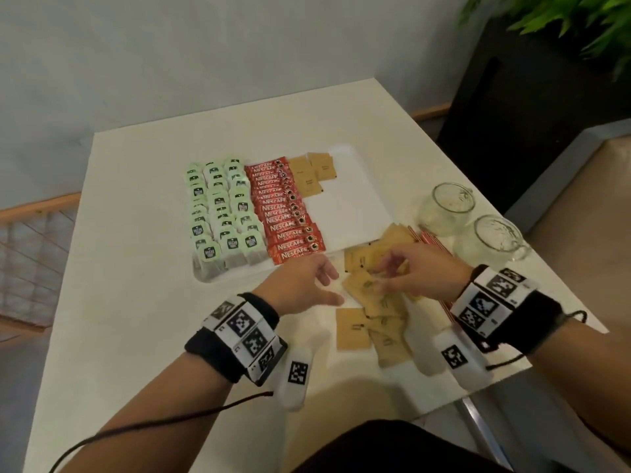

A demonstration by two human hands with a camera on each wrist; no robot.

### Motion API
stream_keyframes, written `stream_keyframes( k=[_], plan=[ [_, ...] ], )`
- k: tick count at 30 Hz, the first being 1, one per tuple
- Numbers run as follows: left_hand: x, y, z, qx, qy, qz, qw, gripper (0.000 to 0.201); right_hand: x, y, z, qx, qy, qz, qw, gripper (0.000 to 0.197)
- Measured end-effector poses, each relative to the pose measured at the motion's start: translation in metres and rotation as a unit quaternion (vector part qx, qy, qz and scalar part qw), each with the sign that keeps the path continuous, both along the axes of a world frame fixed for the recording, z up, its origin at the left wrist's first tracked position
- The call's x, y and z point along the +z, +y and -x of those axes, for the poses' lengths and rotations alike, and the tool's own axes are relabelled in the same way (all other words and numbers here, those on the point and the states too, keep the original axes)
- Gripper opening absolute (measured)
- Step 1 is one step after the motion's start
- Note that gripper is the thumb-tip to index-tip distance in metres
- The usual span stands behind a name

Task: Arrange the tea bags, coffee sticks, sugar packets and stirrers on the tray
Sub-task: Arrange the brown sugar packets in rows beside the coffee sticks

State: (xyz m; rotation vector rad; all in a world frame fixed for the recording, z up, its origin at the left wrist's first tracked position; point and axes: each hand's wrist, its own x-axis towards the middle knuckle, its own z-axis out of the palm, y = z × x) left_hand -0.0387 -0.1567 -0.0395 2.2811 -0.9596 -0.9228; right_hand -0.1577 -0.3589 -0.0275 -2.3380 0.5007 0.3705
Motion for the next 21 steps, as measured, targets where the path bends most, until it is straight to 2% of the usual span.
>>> stream_keyframes(
  k=[4, 6, 9, 13, 18, 21],
  plan=[
    [-0.008, -0.004, 0.023, -0.052, -0.025, -0.077, 0.995, 0.062, -0.013, 0.006, 0.017, 0.052, 0.047, 0.06, 0.996, 0.078],
    [-0.009, -0.008, 0.031, -0.061, -0.055, -0.094, 0.992, 0.071, -0.018, 0.011, 0.019, 0.063, 0.052, 0.076, 0.994, 0.09],
    [-0.01, -0.011, 0.043, -0.081, -0.115, -0.122, 0.983, 0.073, -0.02, 0.021, 0.022, 0.075, 0.05, 0.109, 0.99, 0.083],
    [-0.011, -0.012, 0.05, -0.097, -0.154, -0.144, 0.973, 0.059, -0.018, 0.026, 0.024, 0.094, 0.059, 0.132, 0.985, 0.068],
    [-0.012, -0.011, 0.047, -0.068, -0.132, -0.142, 0.979, 0.05, -0.017, 0.026, 0.026, 0.11, 0.043, 0.147, 0.982, 0.052],
    [-0.013, -0.009, 0.041, -0.026, -0.089, -0.117, 0.989, 0.044, -0.016, 0.027, 0.029, 0.129, 0.032, 0.181, 0.974, 0.052]
  ],
)
